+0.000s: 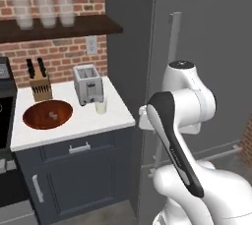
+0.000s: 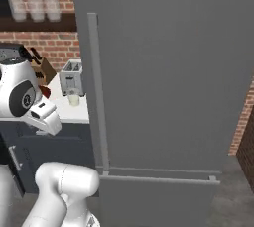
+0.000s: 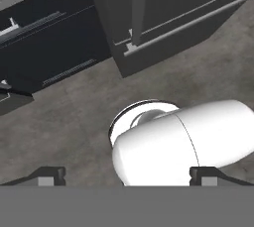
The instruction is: Grab a lemon wedge from the fridge and one ice cube from the ice bowl, and put them in the glass of lemonade.
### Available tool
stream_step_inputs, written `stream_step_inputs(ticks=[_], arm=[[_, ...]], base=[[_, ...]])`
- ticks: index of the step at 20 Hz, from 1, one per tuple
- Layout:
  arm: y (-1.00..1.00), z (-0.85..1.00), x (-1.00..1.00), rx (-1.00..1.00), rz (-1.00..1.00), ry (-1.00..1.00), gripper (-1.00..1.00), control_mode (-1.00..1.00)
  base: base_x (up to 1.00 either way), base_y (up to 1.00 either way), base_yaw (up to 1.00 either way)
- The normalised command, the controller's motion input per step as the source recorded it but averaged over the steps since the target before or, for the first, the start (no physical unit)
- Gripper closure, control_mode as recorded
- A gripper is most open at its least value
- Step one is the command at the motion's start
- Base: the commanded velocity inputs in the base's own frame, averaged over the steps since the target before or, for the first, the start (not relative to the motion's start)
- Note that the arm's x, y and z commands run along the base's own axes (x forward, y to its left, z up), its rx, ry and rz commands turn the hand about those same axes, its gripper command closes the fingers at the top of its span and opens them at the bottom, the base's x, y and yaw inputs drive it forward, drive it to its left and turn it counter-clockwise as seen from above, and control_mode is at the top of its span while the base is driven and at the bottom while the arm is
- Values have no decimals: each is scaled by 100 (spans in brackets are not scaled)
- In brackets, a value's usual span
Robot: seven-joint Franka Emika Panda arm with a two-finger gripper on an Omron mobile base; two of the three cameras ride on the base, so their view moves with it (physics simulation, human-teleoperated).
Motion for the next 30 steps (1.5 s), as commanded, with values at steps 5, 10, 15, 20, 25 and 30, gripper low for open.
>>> stream_step_inputs(ticks=[5,10,15,20,25,30], arm=[[0,0,0,0,0,0,-100,100],[0,0,0,0,0,0,-100,100],[0,0,0,0,0,0,-100,100],[-7,18,-1,0,1,-4,-100,-100],[-45,27,-21,0,5,-7,-100,-100],[-43,27,15,-2,-3,-8,-100,-100]], base=[[-14,30,-38],[-6,26,-42],[0,20,-19],[0,0,0],[0,0,0],[0,0,0]])
